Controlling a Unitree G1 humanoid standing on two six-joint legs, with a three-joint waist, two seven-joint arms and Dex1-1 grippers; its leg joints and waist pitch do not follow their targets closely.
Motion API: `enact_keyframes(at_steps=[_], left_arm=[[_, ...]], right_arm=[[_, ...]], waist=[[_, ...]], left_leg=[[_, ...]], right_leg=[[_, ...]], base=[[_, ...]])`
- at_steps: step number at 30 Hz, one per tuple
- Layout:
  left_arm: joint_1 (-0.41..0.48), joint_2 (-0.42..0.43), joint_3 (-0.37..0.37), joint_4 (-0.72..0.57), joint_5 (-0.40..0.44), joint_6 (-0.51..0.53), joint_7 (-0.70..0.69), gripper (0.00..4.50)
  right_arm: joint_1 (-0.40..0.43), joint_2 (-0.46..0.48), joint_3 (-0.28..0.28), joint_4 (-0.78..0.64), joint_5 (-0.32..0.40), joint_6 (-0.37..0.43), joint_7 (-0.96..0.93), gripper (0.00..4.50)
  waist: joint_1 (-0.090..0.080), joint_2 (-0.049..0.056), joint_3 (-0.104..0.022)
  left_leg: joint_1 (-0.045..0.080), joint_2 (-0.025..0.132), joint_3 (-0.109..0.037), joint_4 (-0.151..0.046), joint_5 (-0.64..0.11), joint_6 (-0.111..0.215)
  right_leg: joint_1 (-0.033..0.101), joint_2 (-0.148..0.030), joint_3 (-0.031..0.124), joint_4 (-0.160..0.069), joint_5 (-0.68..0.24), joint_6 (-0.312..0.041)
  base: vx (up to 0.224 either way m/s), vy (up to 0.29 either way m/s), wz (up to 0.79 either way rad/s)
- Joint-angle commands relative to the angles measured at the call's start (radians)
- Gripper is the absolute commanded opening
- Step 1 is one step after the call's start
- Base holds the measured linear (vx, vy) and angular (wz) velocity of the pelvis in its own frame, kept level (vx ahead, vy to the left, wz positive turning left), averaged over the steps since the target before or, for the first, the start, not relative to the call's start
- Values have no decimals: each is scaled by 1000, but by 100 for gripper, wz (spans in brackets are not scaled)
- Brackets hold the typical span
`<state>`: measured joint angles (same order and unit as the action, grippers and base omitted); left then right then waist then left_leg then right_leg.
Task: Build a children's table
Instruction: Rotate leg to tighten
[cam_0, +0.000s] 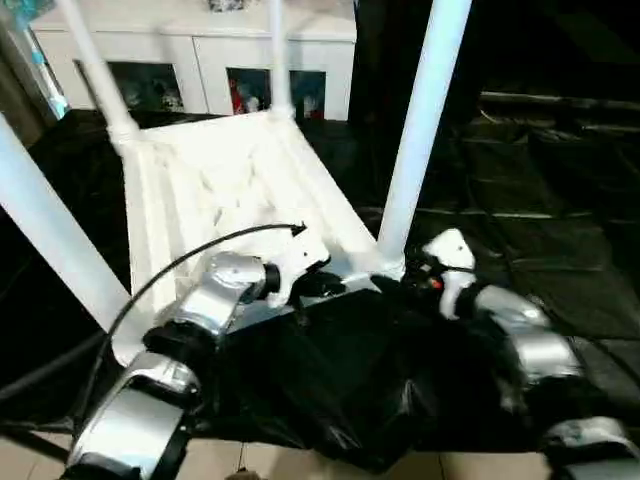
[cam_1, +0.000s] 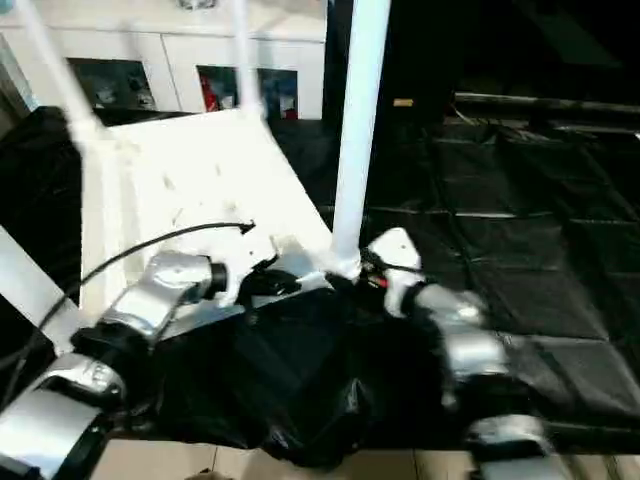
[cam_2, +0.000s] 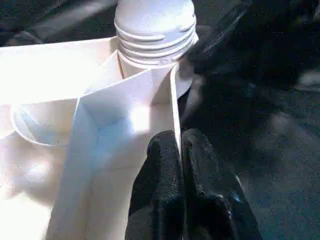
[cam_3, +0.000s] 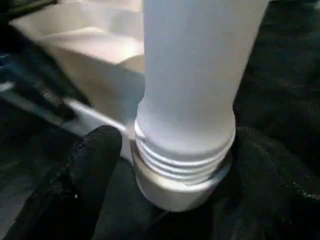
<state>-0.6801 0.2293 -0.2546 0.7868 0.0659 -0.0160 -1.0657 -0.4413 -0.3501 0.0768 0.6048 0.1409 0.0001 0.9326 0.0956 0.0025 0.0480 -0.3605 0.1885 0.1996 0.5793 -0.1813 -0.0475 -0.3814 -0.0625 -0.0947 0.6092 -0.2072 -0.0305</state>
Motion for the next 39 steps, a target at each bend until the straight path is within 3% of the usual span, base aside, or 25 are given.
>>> enact_keyframes(at_steps=[1, 6, 12, 14, 17, 18, 25, 28, 29, 30, 32, 33, 34, 35, 37, 39], left_arm=[[24, -4, -26, -38, -39, -26, -87, 0], [58, 32, -36, -97, -66, -2, -173, 0], [80, 45, -32, -129, -66, 10, -195, 0], [84, 47, -32, -136, -66, 13, -198, 0], [87, 51, -34, -145, -68, 19, -202, 0], [88, 54, -35, -147, -69, 22, -204, 0], [91, 54, -30, -152, -61, 26, -189, 0], [68, 31, -15, -114, -31, 29, -88, 0], [43, 6, -1, -77, -19, 35, -13, 0], [32, -7, 5, -63, -16, 39, 18, 0], [19, -29, 7, -47, -10, 46, 57, 0], [15, -37, 6, -43, -8, 50, 68, 0], [15, -37, 6, -43, -8, 50, 68, 0], [-4, -76, 0, -11, 11, 61, 134, 0], [-21, -111, -2, 16, 23, 75, 199, 0], [-28, -125, -3, 27, 25, 80, 218, 0]], right_arm=[[0, -11, 35, -39, 31, 23, 115, 382], [-5, -34, 51, -37, 35, 40, 193, 382], [-6, -26, 60, -43, 46, 57, 219, 382], [-9, -20, 56, -35, 49, 59, 223, 347], [-12, -16, 53, -28, 50, 58, 231, 347], [-13, -15, 52, -28, 52, 57, 235, 316], [-1, -12, 49, -31, 57, 68, 225, 286], [-1, 23, 30, 12, 25, 42, 99, 283], [-9, 68, 1, 73, -4, 18, -58, 281], [-12, 90, -14, 97, -10, 15, -126, 280], [-19, 129, -38, 134, -14, 18, -237, 280], [-23, 145, -47, 149, -15, 20, -283, 280], [-23, 145, -47, 149, -15, 20, -283, 280], [-36, 214, -77, 191, -13, 27, -441, 280], [-47, 272, -77, 211, -21, 26, -529, 279], [-53, 298, -69, 220, -30, 21, -555, 279]], waist=[[5, -15, -58], [7, -18, -59], [10, -18, -57], [10, -18, -57], [11, -19, -59], [11, -19, -58], [13, -18, -59], [11, -19, -57], [9, -19, -56], [0, -17, -50], [-10, -17, -51], [-14, -16, -47], [-14, -17, -47], [-17, -6, -47], [-20, -5, -47], [-19, -7, -48]], left_leg=[[3, 59, -26, -54, -137, 106], [2, 62, -25, -52, -123, 106], [5, 63, -26, -54, -144, 86], [4, 63, -26, -55, -138, 85], [4, 62, -26, -53, -127, 85], [3, 61, -25, -53, -126, 87], [4, 61, -25, -52, -123, 85], [5, 60, -26, -54, -135, 78], [5, 59, -26, -54, -141, 74], [11, 58, -30, -60, -188, 39], [10, 58, -34, -63, -208, 22], [15, 57, -33, -63, -237, 20], [16, 56, -33, -63, -243, 19], [15, 57, -34, -65, -248, 18], [19, 57, -38, -69, -271, 1], [21, 58, -36, -68, -265, -2]], right_leg=[[48, -101, 64, -80, -169, -177], [42, -101, 62, -74, -147, -204], [40, -105, 64, -78, -195, -191], [41, -104, 64, -77, -192, -189], [42, -104, 64, -75, -174, -190], [41, -103, 64, -74, -169, -191], [42, -103, 64, -74, -169, -188], [39, -104, 64, -78, -195, -184], [39, -105, 64, -81, -213, -181], [33, -109, 63, -93, -311, -165], [37, -109, 62, -97, -360, -149], [30, -109, 64, -104, -389, -145], [31, -110, 65, -106, -401, -140], [28, -110, 68, -106, -404, -139], [28, -109, 66, -108, -425, -133], [28, -108, 68, -106, -385, -139]], base=[[0, 0, 0], [0, 0, 0], [0, 0, 0], [0, 0, 0], [0, 0, 0], [0, 0, 0], [0, 0, 0], [0, 0, 0], [0, 0, 0], [0, 0, 0], [0, 0, 0], [0, 0, 0], [0, 0, 0], [0, 0, 0], [0, 0, 0], [0, 0, 0]])
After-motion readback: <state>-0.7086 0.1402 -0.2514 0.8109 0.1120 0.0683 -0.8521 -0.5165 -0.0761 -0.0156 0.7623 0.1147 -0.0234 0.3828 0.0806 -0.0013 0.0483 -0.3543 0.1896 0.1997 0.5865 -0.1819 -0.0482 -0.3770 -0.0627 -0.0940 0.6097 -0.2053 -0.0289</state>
